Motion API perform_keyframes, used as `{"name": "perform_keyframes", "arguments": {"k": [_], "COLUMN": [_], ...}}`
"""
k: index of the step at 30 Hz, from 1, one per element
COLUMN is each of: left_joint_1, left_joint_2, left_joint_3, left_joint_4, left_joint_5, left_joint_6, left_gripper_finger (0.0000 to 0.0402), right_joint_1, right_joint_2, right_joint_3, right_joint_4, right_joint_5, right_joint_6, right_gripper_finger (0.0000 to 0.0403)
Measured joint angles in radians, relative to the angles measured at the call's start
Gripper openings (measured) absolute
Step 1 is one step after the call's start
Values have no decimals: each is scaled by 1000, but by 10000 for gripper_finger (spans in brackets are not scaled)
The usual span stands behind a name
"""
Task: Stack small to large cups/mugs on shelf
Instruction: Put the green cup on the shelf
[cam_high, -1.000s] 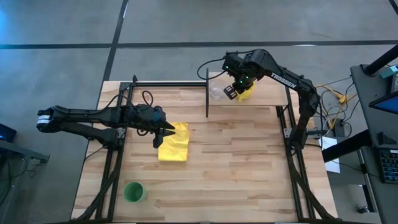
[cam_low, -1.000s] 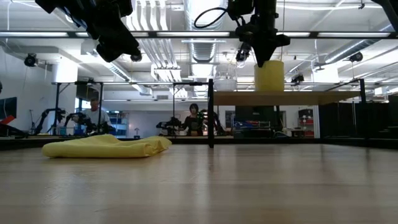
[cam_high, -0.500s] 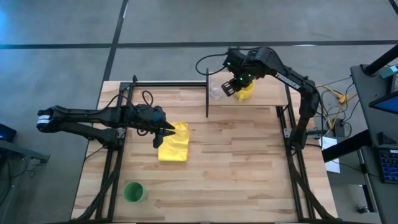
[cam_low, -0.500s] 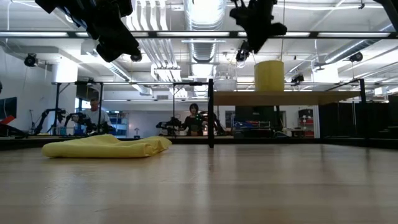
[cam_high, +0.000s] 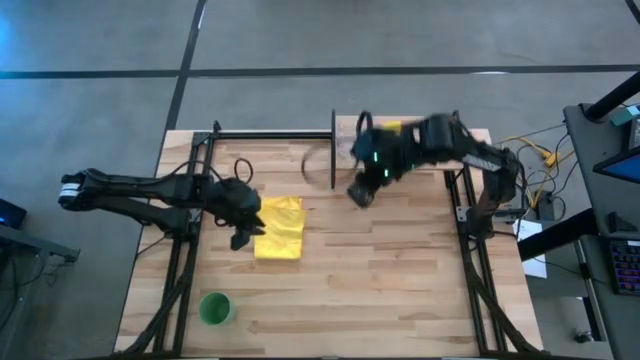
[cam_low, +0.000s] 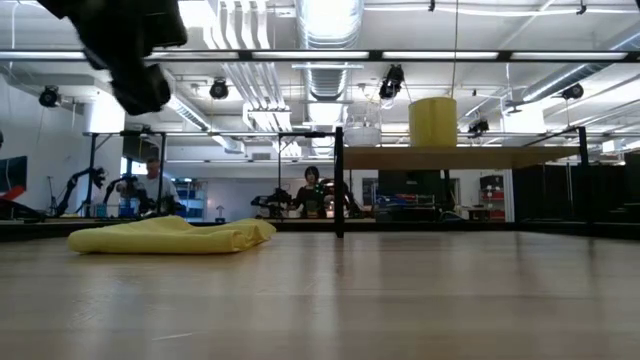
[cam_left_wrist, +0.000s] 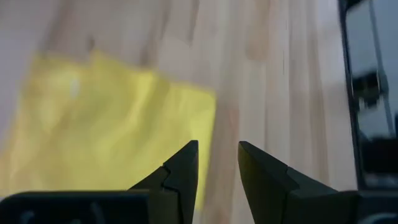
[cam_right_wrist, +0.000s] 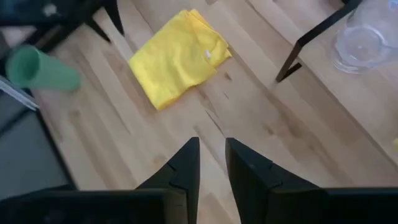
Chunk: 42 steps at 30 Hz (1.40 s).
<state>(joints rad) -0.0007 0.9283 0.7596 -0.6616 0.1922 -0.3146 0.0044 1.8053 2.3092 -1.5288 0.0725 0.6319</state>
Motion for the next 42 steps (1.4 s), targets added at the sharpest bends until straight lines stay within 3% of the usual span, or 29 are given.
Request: {"name": "perform_keyframes", "arguments": {"k": [5,12,19,25,31,42], "left_joint_1": [-78,-284,-588,-803,-863,-864], "left_joint_2": [-3,13,77,204,311,370], "left_joint_3": [76,276,323,321,321,308], "left_joint_4": [-217,-450,-463,-438,-436,-392], "left_joint_5": [87,117,13,-109,-195,-202], "left_joint_6": [-21,-18,-161,-269,-336,-334], "left_gripper_finger": [99,99,99,99,99,99], "right_joint_1": [166,282,316,321,321,326], "right_joint_2": [7,7,7,7,7,10], "right_joint_3": [-59,-173,-298,-394,-444,-433], "right_joint_4": [0,3,10,104,241,340], "right_joint_5": [174,243,244,244,243,233], "right_joint_6": [74,217,356,371,356,352], "right_gripper_finger": [72,69,72,73,68,65]}}
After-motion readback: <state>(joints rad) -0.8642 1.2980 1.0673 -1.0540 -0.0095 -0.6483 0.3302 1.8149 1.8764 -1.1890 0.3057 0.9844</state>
